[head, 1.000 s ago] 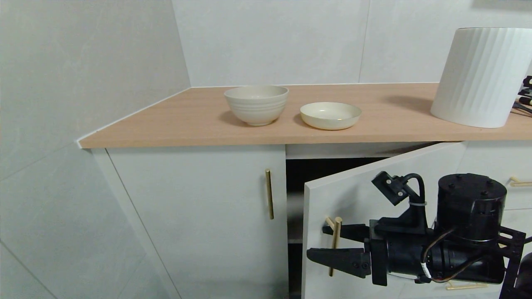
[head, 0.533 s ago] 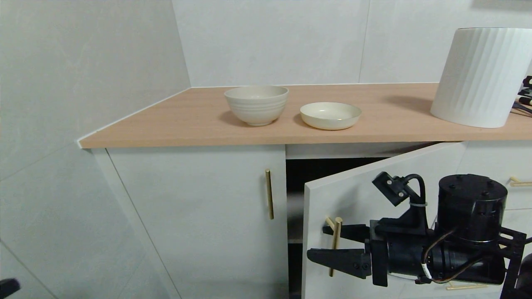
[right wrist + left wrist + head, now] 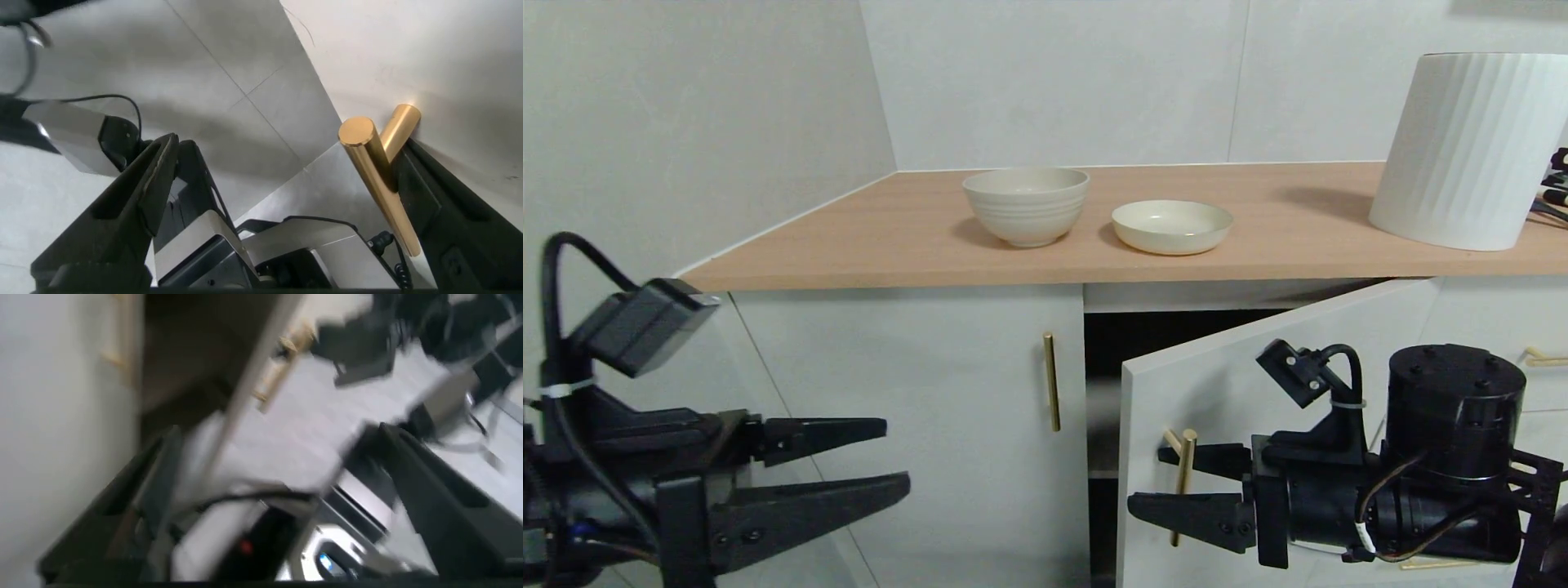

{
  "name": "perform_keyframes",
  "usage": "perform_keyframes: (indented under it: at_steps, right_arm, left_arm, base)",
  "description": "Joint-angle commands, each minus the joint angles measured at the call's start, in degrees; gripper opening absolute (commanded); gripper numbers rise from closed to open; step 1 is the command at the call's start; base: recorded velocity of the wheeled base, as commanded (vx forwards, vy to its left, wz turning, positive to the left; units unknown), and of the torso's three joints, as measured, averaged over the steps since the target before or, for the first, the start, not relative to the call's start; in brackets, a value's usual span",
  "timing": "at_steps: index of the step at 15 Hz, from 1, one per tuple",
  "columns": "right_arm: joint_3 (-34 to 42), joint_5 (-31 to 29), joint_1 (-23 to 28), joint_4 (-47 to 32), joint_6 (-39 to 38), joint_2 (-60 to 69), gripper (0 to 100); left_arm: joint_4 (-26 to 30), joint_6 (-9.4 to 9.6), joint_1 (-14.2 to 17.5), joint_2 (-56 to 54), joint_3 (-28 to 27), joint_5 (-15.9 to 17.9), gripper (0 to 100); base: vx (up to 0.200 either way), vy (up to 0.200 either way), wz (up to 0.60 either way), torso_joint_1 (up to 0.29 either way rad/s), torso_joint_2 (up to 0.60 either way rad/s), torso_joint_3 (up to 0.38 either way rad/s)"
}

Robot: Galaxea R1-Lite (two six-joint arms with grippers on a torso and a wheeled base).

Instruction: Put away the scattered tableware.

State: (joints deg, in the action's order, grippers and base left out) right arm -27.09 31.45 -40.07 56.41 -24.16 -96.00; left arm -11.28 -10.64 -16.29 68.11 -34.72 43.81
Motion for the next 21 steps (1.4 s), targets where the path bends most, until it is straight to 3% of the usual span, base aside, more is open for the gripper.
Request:
perform_keyframes:
  at_steps: [1, 4, 5, 6, 8, 9, 10, 11, 15, 17, 21]
  right_arm:
    - [0.0, 0.0, 0.0, 0.0, 0.0, -0.2, 100]
    - [0.1, 0.0, 0.0, 0.0, -0.1, -0.3, 100]
    - [0.1, 0.0, 0.0, 0.0, -0.2, -0.3, 100]
    - [0.1, 0.1, 0.0, 0.0, -0.2, -0.3, 100]
    - [0.1, 0.0, 0.0, 0.0, 0.1, -0.3, 100]
    - [0.1, -0.1, 0.0, 0.0, 0.1, -0.2, 100]
    - [0.2, -0.2, 0.0, -0.1, 0.1, -0.3, 100]
    - [0.6, -0.2, 0.0, -0.1, 0.2, -0.3, 100]
    - [1.6, -0.1, 0.1, -0.1, 0.3, -0.3, 100]
    - [2.0, -0.2, 0.1, 0.0, 0.3, -0.2, 100]
    - [2.5, -1.5, 0.3, -0.1, 0.3, -0.3, 100]
  left_arm:
    - [-0.4, -0.08, -2.3, 7.8, -0.4, 0.0, 0]
    - [-3.8, -0.7, -2.3, 15.6, -4.0, 0.1, 0]
    - [-5.5, -2.01, -3.5, 18.6, -5.1, 0.1, 0]
    - [-8.7, -4.65, -5.6, 22.4, -6.1, 0.0, 0]
    - [-19.6, -6.58, -8.8, 29.6, -6.1, -0.7, 0]
    - [-22.4, -7.11, -9.5, 31.2, -6.2, -1.4, 0]
    - [-31.6, -10.1, -12.0, 35.7, -6.9, -5.7, 0]
    - [-35.2, -11.24, -13.2, 37.7, -6.7, -7.6, 0]
    - [-44.0, -11.24, -17.7, 45.0, -5.4, -13.0, 0]
    - [-47.2, -11.24, -20.8, 46.9, -5.5, -18.1, 0]
    - [-51.3, -11.07, -22.4, 50.5, -6.9, -19.5, 0]
  base:
    - [0.0, 0.0, 0.0, 0.0, 0.0, 0.0]
    - [0.0, 0.0, 0.0, 0.0, 0.0, 0.0]
    - [0.0, 0.0, 0.0, 0.0, 0.0, 0.0]
    - [0.0, 0.0, 0.0, 0.0, 0.0, 0.0]
    - [0.0, 0.0, 0.0, 0.0, 0.0, 0.0]
    - [0.0, 0.0, 0.0, 0.0, 0.0, 0.0]
    - [0.0, 0.0, 0.0, 0.0, 0.0, 0.0]
    - [0.0, 0.0, 0.0, 0.0, 0.0, 0.0]
    - [0.0, 0.0, 0.0, 0.0, 0.0, 0.0]
    - [0.0, 0.0, 0.0, 0.0, 0.0, 0.0]
    - [0.0, 0.0, 0.0, 0.0, 0.0, 0.0]
